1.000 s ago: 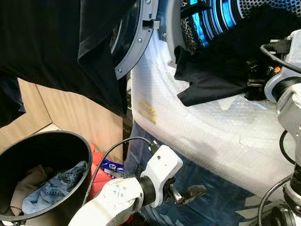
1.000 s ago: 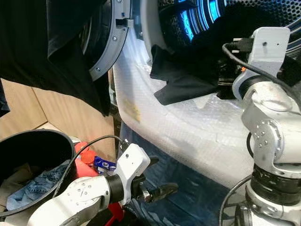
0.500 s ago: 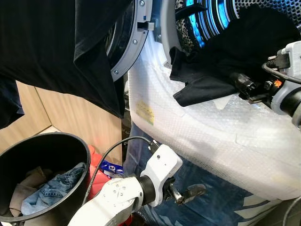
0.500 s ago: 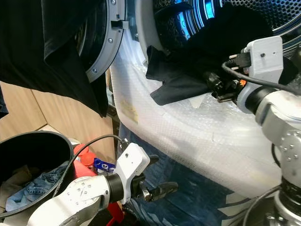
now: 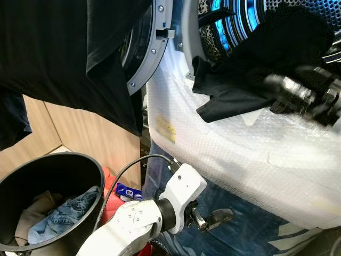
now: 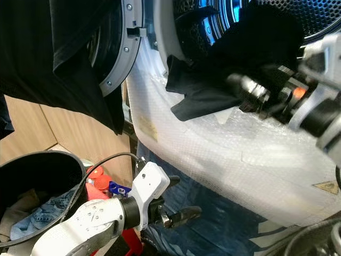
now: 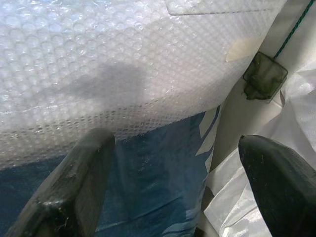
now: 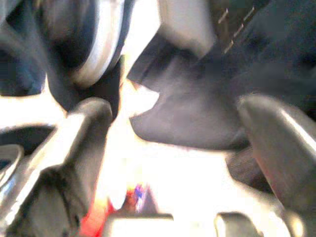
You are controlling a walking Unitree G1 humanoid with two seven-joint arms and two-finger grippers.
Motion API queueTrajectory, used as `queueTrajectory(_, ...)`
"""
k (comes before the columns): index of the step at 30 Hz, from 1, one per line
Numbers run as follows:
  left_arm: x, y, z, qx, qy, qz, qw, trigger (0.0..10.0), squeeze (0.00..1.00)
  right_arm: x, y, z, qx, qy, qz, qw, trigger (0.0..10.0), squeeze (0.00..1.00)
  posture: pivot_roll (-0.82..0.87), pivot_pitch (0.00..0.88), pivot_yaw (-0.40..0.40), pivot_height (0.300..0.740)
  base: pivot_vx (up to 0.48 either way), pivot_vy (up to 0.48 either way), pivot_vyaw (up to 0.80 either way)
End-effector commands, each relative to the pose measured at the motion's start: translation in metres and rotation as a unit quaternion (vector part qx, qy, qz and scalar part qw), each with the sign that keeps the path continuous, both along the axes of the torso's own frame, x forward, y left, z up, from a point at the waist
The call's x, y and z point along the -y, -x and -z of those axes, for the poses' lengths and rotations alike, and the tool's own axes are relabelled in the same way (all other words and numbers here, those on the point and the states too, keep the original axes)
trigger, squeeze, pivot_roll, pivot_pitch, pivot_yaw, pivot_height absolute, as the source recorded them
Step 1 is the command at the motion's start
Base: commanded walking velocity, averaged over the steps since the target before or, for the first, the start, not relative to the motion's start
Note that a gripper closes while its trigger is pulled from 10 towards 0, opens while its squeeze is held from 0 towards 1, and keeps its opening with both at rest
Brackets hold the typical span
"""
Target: Clothes washing
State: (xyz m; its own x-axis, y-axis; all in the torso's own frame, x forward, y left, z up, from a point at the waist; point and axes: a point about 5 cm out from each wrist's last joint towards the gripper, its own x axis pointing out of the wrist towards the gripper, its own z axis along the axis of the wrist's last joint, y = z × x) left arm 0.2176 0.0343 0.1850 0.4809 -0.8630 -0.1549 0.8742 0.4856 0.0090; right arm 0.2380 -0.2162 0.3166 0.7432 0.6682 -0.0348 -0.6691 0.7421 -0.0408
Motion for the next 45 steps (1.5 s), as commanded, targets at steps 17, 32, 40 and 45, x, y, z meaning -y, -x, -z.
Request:
queueTrajectory(17, -0.015, -0.007, -0.002, 0.018, -0.023, -0.015, 0.999, 10.0, 0.00, -0.053, -0.047, 0.031, 0.212, 0.116, 0.102, 0.965, 10.0, 0.00, 0.01, 0.000, -0.052, 0.740, 0.000, 0.000, 0.00)
queueTrajectory(32, -0.015, -0.004, -0.002, 0.016, -0.024, -0.021, 0.999, 10.0, 0.00, -0.055, -0.062, 0.054, 0.292, 0.262, 0.135, 0.910, 5.1, 0.00, 0.01, 0.012, -0.064, 0.740, 0.000, 0.000, 0.00)
queueTrajectory(40, -0.015, -0.003, -0.001, 0.013, -0.021, -0.021, 0.999, 10.0, 0.00, -0.053, -0.068, 0.064, 0.295, 0.308, 0.145, 0.893, 4.8, 0.00, 0.02, 0.018, -0.065, 0.740, 0.000, 0.000, 0.00)
queueTrajectory(45, -0.014, -0.002, -0.002, 0.013, -0.022, -0.022, 0.999, 10.0, 0.00, -0.051, -0.070, 0.070, 0.286, 0.325, 0.137, 0.891, 4.6, 0.00, 0.02, 0.027, -0.068, 0.740, 0.000, 0.000, 0.00)
